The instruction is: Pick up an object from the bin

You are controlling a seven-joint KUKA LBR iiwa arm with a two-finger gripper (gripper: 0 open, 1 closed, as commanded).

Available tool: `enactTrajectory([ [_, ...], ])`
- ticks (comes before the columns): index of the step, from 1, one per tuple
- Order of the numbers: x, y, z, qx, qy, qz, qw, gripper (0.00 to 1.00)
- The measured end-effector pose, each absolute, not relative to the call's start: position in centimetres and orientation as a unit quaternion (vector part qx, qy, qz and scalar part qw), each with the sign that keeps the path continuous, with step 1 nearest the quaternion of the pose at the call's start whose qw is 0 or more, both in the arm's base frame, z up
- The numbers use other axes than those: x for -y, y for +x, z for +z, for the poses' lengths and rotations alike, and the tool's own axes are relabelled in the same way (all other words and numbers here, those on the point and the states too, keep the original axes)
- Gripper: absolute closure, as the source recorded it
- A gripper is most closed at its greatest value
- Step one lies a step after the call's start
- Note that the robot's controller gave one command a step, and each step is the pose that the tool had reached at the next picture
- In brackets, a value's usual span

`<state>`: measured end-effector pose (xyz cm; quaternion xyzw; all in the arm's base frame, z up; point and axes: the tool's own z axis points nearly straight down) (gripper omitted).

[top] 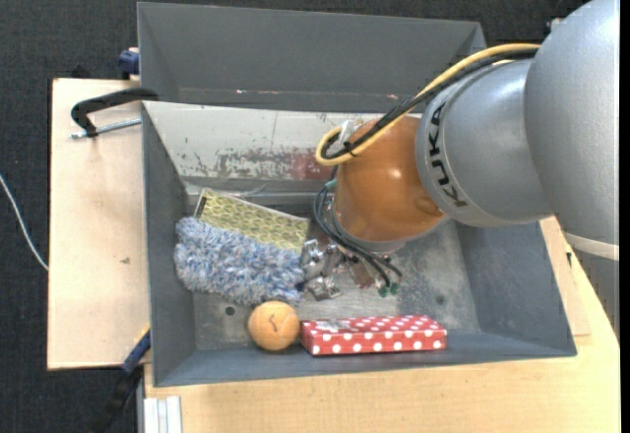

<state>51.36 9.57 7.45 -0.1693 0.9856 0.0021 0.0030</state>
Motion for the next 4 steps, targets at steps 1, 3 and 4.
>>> enactTrajectory([
  [1, -9.6, 51.4, 7.4, -0.986, -0.169, 0.002, 0.003, 1.0],
  [3, -10.0, 52.9, 11.7, -0.967, -0.253, 0.0, 0.004, 1.0],
  [4, -9.6, 52.7, 13.1, -0.983, -0.183, 0.001, 0.003, 1.0],
])
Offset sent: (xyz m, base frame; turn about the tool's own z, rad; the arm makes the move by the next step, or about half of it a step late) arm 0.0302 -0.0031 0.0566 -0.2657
